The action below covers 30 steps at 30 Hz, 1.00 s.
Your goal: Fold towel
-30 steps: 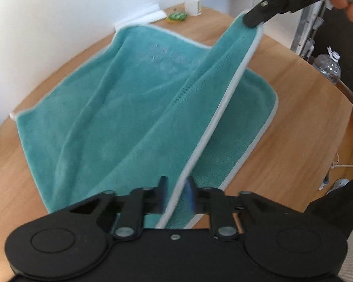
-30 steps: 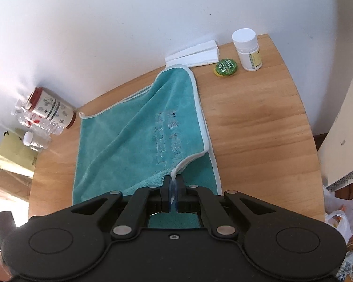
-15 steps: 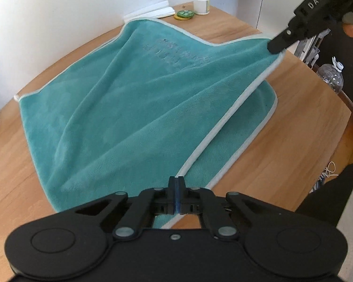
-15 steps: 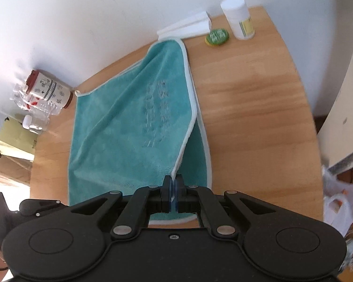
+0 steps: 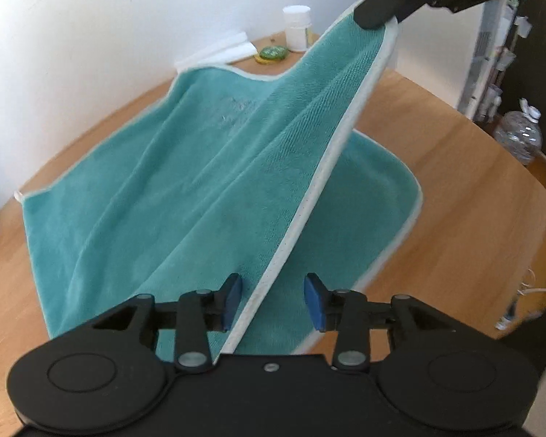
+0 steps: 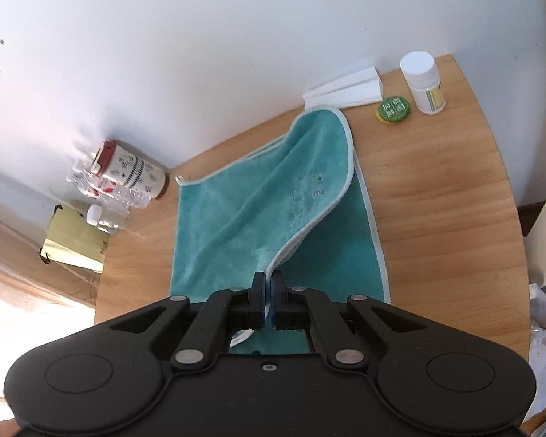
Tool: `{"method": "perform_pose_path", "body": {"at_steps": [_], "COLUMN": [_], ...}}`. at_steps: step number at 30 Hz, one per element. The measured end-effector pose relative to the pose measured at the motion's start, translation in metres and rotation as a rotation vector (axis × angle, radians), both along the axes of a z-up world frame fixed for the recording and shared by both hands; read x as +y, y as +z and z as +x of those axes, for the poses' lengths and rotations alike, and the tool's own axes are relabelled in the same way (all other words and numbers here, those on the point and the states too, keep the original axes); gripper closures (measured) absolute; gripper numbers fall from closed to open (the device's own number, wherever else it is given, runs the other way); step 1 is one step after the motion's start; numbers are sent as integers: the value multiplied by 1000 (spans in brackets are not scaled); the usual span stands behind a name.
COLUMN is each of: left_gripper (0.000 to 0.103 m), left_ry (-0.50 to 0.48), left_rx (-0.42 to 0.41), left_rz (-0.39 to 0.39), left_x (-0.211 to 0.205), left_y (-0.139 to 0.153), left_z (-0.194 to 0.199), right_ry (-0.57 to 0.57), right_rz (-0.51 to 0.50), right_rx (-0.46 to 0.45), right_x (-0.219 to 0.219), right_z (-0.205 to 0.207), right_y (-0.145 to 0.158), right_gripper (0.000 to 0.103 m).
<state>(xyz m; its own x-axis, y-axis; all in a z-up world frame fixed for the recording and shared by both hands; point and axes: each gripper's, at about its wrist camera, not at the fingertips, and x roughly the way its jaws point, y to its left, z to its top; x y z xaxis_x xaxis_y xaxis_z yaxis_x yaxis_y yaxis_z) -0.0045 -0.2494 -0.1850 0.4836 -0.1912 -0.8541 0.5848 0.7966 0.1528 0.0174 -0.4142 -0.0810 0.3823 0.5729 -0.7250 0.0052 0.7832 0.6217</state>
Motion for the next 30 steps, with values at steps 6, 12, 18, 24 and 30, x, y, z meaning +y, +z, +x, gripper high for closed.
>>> {"method": "perform_pose_path", "body": {"at_steps": [6,12,18,24,30], "left_gripper": [100,101,100,100,96], "left_ry": [24,-1,-43,-83,-73], "left_rx": [-38,-12,63,119,151], "left_rz": [39,29,22,82,94], "left_x": [11,32,46,37,37], "left_y": [-6,6,18,-1,-9], "left_z": [2,-5,-23,-30,-26], "right_ry": [-11,5,52,99,153], "right_rz": [0,-25,-121,-214,-303], "right_rx": [18,63,115,153,99], "right_x": [-5,-7,0,11,25], "right_z": [-6,-14,-27,-35,-46], "right_y": [-7,-26,-60,-94,-98], "right_gripper": [101,101,101,101,101]}}
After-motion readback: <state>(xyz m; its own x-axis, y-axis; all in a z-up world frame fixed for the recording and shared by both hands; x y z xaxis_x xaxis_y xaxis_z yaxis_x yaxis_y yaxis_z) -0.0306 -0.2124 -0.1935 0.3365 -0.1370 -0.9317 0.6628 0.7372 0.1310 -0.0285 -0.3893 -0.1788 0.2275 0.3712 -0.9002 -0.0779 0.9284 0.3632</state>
